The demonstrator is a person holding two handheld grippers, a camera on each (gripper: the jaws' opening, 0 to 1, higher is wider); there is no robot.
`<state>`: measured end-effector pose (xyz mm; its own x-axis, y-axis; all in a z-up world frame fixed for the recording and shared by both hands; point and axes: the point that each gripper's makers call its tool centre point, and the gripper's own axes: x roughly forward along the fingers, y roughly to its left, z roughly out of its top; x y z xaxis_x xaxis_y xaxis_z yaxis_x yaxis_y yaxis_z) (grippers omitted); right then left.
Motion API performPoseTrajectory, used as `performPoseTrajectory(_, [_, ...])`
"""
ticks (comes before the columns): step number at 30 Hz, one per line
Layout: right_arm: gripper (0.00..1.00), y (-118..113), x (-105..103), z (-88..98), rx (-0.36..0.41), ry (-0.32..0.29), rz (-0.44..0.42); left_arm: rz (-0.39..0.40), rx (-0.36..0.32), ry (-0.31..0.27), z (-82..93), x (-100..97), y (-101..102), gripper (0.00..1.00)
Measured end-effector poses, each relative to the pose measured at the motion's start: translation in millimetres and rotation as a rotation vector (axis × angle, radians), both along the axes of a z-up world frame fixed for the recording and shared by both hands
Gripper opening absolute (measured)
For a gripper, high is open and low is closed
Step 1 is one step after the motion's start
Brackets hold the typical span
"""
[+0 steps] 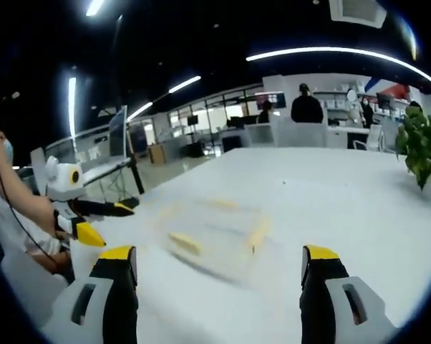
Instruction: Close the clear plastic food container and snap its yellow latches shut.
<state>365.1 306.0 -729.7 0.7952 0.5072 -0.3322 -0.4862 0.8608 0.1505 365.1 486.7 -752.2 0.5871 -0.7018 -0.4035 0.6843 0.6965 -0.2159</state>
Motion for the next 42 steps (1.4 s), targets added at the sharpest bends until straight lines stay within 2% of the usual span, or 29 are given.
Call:
performPoseTrajectory(1, [0.96,-1,-3,-1.8,-0.019,-0.001,0.003,-0.003,0.002,0.0,-0.2,-2.8,1,0.93])
performPoseTrajectory(10, [0.96,-8,-20,0.3,-0.014,0.02,-0.014,-0.019,0.023,0.017,-4.6,-21.0,9,0.93])
performPoseTrajectory(15, [0.96,-12,-27,-2.9,-0.04,0.032,-0.007,-0.005,0.027,0.02,-3.2,-27.5,15,0.93])
performPoseTrajectory(24, [0.95,-14,-44,4.0,-0.046,0.031,0.003,-0.007,0.047,0.011,-4.0,-47.1,20,0.92])
performPoseTrajectory(30, [0.94,-28,-57,6.6,-0.035,0.028,-0.03,0.059,0.006,0.025,1.3,-55.7,33,0.9])
performPoseTrajectory(35, [0.94,-34,-71,8.9,-0.028,0.032,-0.05,0.089,-0.017,0.04,2.0,-67.8,35,0.89])
performPoseTrajectory(42, [0.93,-38,-86,17.1,-0.006,0.017,-0.077,0.107,-0.016,0.046,0.0,-85.8,36,0.89])
